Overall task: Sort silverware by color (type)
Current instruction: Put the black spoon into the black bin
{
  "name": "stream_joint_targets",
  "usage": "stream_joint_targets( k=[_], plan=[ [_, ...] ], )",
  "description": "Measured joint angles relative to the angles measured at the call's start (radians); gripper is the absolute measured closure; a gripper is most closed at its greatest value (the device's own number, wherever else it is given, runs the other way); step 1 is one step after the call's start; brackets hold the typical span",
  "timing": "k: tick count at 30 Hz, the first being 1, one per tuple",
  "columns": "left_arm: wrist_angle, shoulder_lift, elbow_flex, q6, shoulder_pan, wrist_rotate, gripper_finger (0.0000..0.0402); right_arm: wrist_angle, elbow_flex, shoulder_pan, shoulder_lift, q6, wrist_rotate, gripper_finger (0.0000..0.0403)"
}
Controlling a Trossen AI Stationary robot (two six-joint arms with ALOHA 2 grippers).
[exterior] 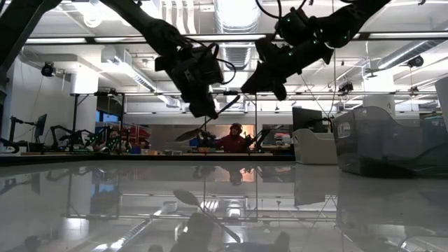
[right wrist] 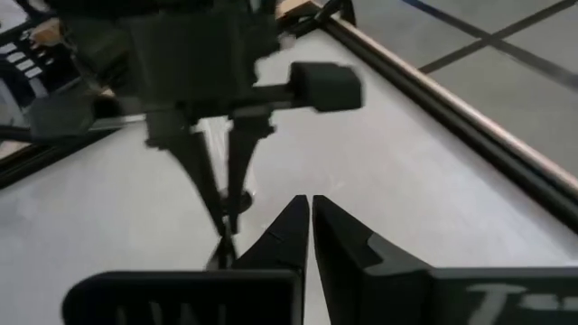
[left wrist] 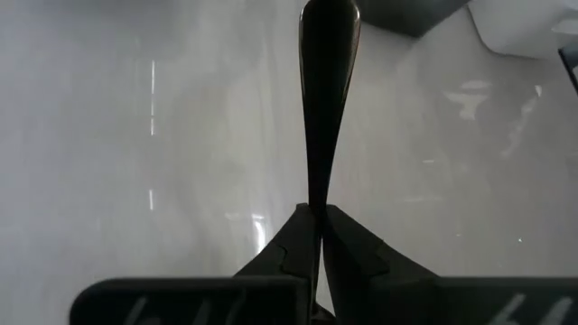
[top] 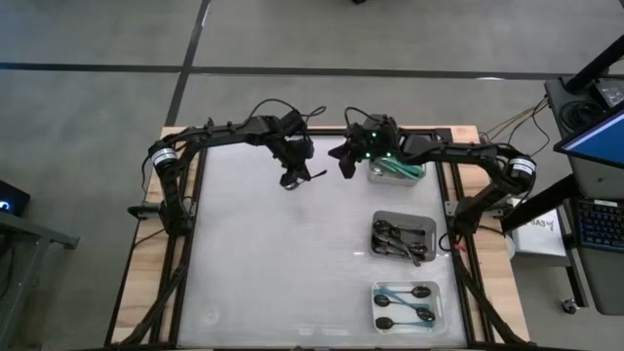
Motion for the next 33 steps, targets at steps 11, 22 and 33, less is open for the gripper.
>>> stream_joint_targets(
  k=[11,22,33],
  plan=[
    [0.016,-0.002,0.030,-0.072,-0.001,-0.009,0.0401,-0.051,0.030,-0.009,-0.005,-0.046,0.005,0.0316],
    [0.175,-0.002,0.048,-0.326,-0.041,-0.825,0.0401,-0.047,0.048,-0.022,-0.004,0.244,0.296,0.0264],
    [0.273,-0.002,0.060,-0.366,-0.109,-0.829,0.0401,0.047,0.040,-0.032,0.059,0.393,0.320,0.0267]
  ],
)
